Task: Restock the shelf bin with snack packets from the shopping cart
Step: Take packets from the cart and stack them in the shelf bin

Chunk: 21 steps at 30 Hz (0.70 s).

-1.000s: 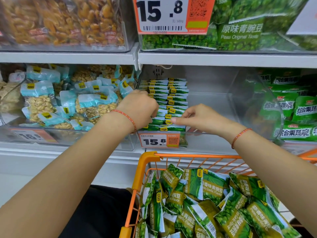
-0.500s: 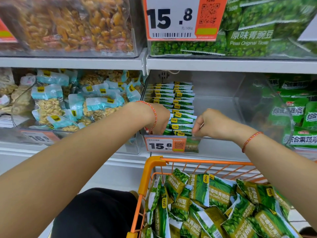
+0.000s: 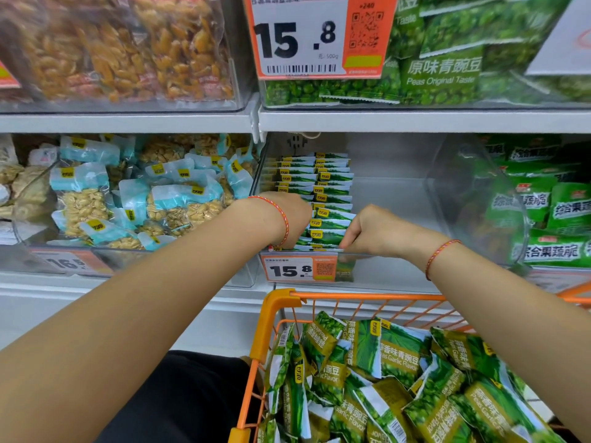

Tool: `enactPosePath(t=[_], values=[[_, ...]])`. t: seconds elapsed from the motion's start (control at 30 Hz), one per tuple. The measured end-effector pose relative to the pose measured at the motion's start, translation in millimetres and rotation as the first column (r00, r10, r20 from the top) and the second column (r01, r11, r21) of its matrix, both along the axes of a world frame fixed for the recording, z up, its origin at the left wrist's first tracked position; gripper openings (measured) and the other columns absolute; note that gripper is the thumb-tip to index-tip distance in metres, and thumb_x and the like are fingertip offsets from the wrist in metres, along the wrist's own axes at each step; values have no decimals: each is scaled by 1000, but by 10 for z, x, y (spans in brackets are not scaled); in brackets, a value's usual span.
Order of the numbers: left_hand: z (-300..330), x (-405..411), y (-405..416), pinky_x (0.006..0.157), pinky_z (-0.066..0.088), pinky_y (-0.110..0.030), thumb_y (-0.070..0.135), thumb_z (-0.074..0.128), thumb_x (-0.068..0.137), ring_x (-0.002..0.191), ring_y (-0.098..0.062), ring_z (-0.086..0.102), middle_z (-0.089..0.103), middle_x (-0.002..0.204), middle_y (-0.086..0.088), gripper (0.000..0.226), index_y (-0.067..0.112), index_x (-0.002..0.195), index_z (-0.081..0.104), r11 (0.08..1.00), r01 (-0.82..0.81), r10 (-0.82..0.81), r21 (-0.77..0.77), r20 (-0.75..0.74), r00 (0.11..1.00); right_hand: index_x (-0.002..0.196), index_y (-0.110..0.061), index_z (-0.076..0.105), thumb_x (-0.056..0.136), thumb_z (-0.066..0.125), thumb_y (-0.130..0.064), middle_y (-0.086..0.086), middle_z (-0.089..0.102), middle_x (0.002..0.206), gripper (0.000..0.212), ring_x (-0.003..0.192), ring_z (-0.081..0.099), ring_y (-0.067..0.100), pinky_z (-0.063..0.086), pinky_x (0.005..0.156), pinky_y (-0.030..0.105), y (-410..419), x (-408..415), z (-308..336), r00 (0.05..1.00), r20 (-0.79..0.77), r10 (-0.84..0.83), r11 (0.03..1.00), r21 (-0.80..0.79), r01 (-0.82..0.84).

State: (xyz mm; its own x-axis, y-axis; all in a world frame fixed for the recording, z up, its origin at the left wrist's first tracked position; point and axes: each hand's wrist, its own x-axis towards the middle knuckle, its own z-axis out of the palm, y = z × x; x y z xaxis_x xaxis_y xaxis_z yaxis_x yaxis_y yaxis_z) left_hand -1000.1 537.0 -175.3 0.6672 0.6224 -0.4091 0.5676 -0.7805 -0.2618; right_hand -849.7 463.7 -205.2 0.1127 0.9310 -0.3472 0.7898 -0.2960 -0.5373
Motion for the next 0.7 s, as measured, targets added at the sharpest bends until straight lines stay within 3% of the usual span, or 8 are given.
enactPosePath(t=[0.07,0.13,0.2,0.27,0.37,0.47,0.57,0.7], values=[[40,19,-19,46,40,-31,11,53,88,50,-18,38,39,56,-2,32,13,59,42,1000,-4,4,0,-8,1000,75,-15,73,82,73,-30,-3,63,72,17,65,54,5,45,61,15,-61,11,56,993,-122,-9,999,-38,5],[87,2,-61,55,42,-31,19,56,91,62,-20,48,44,61,0,32,14,61,45,1000,2,-2,31,0,1000,76,-16,72,83,69,-41,-1,63,76,27,72,61,11,51,64,17,-161,27,124,972,-233,-35,998,-58,22],[191,-34,-185,63,47,-33,28,53,94,76,-22,54,52,75,0,22,14,77,54,995,2,-7,98,48,999,88,-16,75,85,65,-44,5,70,93,30,89,66,20,51,70,24,-271,75,204,988,-152,-24,999,24,28],[327,-69,-383,63,43,-32,34,47,97,85,-26,60,62,90,-3,24,15,96,62,972,13,-49,234,151,987,85,-20,74,86,64,-41,6,73,93,24,89,67,21,49,74,28,-432,107,354,999,-1,-48,976,212,48],[441,-116,-766,63,38,-30,38,44,96,92,-29,62,67,95,-4,29,20,98,68,966,-1,-104,260,389,915,72,-17,72,87,64,-34,5,73,81,23,74,68,14,53,71,28,-855,162,607,966,-242,-91,940,300,164],[414,-143,-1159,71,48,-30,39,53,92,93,-23,62,69,94,0,22,25,97,70,997,68,-44,-35,462,886,76,-6,74,83,68,-30,2,72,70,25,64,67,6,54,65,20,-1285,169,679,938,-342,-52,994,72,81],[139,-51,-1484,76,52,-32,41,57,90,89,-19,65,71,91,-2,26,20,97,72,955,140,-30,-262,386,922,81,-2,73,85,70,-23,-1,69,60,22,60,65,9,50,60,21,-1477,160,523,965,-225,-136,987,-111,114],[-274,98,-1829,63,42,-31,56,40,95,78,-28,57,49,68,-5,54,10,68,49,971,7,32,-238,160,987,93,-1,71,87,67,-27,10,72,86,27,82,69,22,49,61,25,-1769,168,244,995,9,-101,943,-318,98]])
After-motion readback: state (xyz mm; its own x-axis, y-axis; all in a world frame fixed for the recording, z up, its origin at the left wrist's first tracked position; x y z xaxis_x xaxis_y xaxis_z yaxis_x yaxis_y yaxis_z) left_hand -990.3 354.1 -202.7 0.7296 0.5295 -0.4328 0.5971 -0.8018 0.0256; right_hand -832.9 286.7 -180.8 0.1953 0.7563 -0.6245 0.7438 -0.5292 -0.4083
